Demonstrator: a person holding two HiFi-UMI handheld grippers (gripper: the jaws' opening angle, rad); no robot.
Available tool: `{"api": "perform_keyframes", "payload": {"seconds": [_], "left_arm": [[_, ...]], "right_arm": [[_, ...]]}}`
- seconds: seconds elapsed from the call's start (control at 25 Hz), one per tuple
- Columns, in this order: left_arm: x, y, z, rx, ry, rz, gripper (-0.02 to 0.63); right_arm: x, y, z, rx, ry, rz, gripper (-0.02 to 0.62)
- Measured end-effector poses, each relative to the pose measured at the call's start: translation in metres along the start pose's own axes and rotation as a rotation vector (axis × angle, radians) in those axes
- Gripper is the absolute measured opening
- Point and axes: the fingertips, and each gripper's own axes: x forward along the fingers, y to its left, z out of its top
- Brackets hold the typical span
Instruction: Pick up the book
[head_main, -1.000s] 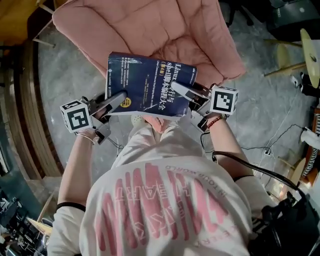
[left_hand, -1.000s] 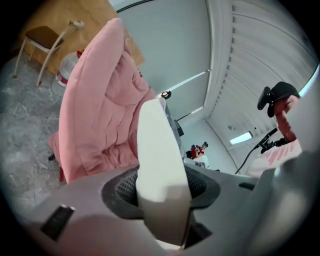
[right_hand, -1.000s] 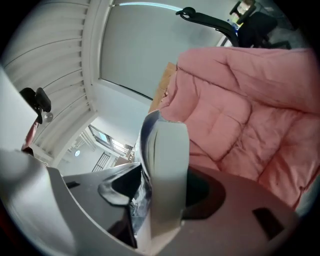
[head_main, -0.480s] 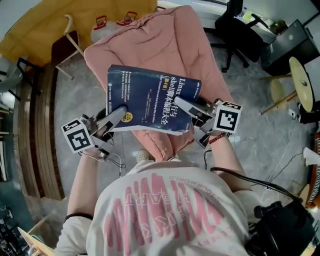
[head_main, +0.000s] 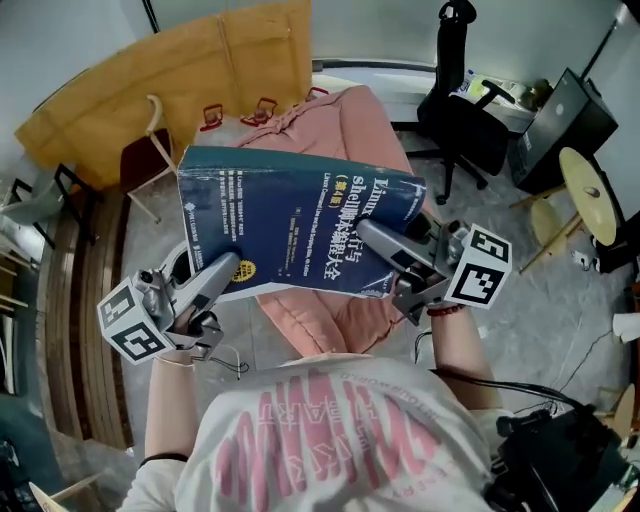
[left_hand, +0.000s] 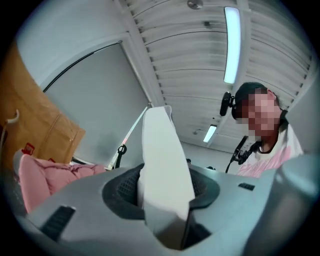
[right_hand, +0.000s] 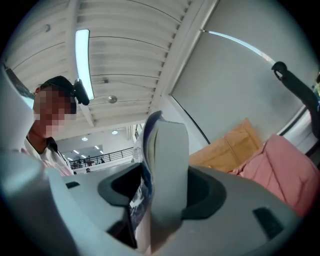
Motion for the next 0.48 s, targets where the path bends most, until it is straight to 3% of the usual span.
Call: {"api": "perform_keyframes", "payload": {"seconds": [0.2,0.36,0.48], "left_arm": [[-0.009,-0.031,0.036,0.112,-0.030,-0.039,0.190],[-0.013,-0.063,0.072,0.149,-0.075,-0.088,0.190],[-0.013,-0.071,0.079,0.168,-0.114,-0.130,0.190]], "right_arm": [[0.007,0.039,0.029,-0.082,-0.062,0.040,0.258],[0.012,0.079,0.062,-0.140,-0.089,0.053,0.258],[0.012,0.089,0.072,-0.184,-0.099,0.065,0.259]]}}
